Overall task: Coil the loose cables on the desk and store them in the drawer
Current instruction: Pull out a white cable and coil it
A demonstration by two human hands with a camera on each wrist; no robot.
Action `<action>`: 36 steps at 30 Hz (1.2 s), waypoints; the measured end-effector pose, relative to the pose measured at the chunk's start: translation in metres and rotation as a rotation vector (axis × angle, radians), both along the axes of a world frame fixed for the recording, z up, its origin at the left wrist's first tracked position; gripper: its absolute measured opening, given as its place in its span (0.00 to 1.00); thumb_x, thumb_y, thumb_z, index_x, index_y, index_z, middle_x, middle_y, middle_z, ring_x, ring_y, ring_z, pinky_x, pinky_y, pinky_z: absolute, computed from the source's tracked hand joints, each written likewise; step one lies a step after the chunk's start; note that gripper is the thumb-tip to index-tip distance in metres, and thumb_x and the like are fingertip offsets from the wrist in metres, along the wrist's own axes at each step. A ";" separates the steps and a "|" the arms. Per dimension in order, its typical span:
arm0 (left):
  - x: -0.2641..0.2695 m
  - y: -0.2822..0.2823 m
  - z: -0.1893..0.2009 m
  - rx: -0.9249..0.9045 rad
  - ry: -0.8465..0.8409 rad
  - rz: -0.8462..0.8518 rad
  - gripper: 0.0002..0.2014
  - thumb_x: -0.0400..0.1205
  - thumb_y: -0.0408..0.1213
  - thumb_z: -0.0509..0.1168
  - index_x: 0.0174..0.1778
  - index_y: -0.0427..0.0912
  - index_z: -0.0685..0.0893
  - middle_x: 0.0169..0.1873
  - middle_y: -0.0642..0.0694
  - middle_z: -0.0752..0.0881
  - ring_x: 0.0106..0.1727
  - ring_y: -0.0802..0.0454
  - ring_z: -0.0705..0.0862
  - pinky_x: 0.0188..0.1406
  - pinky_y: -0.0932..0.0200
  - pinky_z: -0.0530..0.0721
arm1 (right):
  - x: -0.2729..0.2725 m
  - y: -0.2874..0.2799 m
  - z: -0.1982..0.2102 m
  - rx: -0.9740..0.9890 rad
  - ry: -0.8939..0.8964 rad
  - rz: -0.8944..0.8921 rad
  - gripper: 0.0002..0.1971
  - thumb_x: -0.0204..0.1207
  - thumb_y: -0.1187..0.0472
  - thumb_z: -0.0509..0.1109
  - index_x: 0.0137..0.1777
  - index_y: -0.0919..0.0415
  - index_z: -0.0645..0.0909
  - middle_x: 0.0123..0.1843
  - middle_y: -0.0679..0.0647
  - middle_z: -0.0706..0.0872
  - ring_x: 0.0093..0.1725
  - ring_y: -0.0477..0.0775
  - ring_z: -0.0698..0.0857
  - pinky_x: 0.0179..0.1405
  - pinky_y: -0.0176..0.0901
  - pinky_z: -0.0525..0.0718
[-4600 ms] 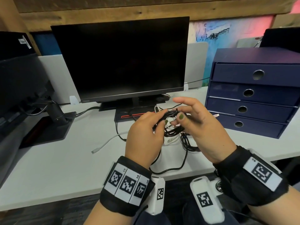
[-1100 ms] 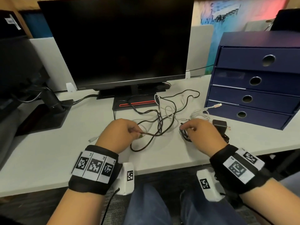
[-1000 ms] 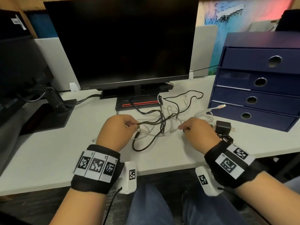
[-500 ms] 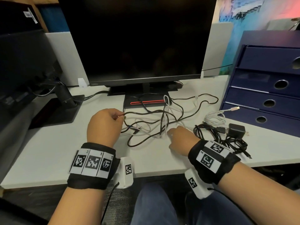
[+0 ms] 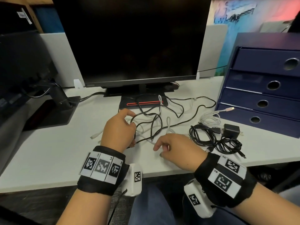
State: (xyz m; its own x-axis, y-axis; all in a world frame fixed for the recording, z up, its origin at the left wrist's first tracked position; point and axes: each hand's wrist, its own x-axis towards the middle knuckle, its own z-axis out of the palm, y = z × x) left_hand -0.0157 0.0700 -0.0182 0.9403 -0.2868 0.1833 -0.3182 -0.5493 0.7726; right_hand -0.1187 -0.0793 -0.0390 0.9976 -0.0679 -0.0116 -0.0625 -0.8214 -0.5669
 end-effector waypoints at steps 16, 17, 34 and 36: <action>0.002 -0.005 -0.008 0.196 0.006 -0.124 0.06 0.80 0.42 0.69 0.52 0.52 0.83 0.44 0.47 0.83 0.39 0.47 0.86 0.44 0.49 0.88 | 0.002 -0.015 0.031 0.354 -0.208 -0.142 0.13 0.79 0.66 0.68 0.57 0.53 0.88 0.48 0.45 0.86 0.45 0.45 0.85 0.46 0.32 0.78; 0.002 -0.005 -0.010 0.271 0.001 -0.152 0.12 0.77 0.45 0.73 0.55 0.53 0.83 0.50 0.48 0.80 0.45 0.50 0.84 0.49 0.52 0.85 | -0.001 -0.015 0.040 0.366 -0.261 -0.129 0.13 0.78 0.67 0.69 0.55 0.52 0.89 0.46 0.46 0.87 0.44 0.45 0.85 0.44 0.32 0.78; 0.025 0.010 -0.026 0.229 -0.097 0.234 0.11 0.80 0.30 0.64 0.55 0.40 0.89 0.53 0.36 0.85 0.46 0.39 0.86 0.42 0.58 0.76 | -0.036 -0.049 0.114 0.595 -0.972 -0.022 0.21 0.78 0.79 0.52 0.46 0.51 0.76 0.43 0.55 0.74 0.37 0.49 0.76 0.34 0.45 0.83; 0.029 0.013 -0.028 0.211 -0.073 0.227 0.11 0.79 0.30 0.65 0.55 0.41 0.89 0.51 0.36 0.86 0.43 0.39 0.87 0.46 0.55 0.83 | -0.043 -0.056 0.125 0.625 -1.094 -0.018 0.19 0.79 0.78 0.51 0.48 0.53 0.73 0.43 0.53 0.74 0.37 0.52 0.75 0.34 0.46 0.83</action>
State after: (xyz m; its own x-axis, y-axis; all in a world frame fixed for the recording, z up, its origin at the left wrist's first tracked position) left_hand 0.0129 0.0833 -0.0458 0.9712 -0.1104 0.2113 -0.2197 -0.7585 0.6135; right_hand -0.1621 -0.1350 0.0859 0.5044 -0.3623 0.7838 0.6762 -0.3988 -0.6194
